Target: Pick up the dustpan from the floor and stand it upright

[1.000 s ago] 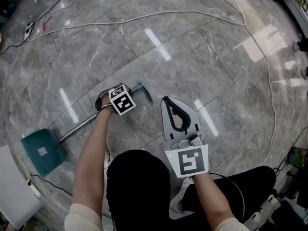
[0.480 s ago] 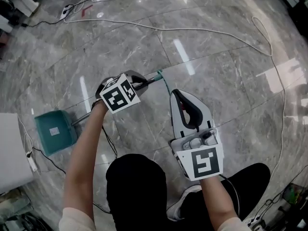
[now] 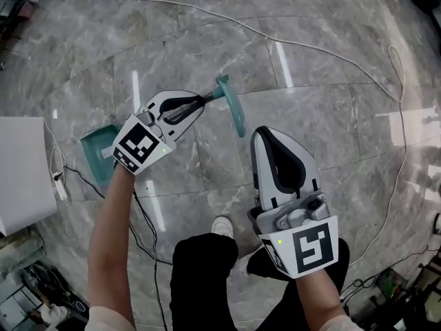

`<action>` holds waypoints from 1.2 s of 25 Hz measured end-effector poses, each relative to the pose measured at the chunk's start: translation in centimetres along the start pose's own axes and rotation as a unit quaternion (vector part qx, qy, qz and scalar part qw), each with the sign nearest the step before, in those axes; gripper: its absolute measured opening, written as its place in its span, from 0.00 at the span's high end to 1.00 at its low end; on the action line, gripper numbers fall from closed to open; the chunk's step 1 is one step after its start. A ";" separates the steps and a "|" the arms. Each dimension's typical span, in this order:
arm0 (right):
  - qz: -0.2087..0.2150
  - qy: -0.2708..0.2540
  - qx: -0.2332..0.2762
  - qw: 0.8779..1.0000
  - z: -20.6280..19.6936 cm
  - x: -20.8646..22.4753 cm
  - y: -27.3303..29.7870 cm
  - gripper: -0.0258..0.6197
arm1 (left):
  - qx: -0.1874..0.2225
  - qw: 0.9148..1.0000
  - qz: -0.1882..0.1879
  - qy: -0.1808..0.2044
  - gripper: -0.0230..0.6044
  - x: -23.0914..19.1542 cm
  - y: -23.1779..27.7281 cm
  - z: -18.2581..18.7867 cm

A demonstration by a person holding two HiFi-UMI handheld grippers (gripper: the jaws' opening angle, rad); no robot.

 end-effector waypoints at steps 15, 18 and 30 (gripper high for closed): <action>0.060 -0.030 -0.059 0.996 12.0 -20.4 8.6 0.93 | 0.148 0.976 0.123 -0.098 0.86 -10.2 -24.6 -0.4; 0.079 -0.027 -0.058 0.995 12.6 -26.2 12.7 0.93 | 0.187 0.963 0.152 -0.123 0.86 -11.6 -30.1 -2.1; 0.178 -0.057 -0.083 0.979 12.0 -41.3 17.7 0.93 | 0.225 0.934 0.234 -0.150 0.86 -9.0 -44.2 -8.3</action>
Point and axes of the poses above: the fingertips, and each gripper's own axes: y forward along the fingers, x to its right, z out of its top, the point moved 10 cm from there along -y, backward along the fingers, and after that the axes turned 9 degrees about z, right-handed, at the moved point
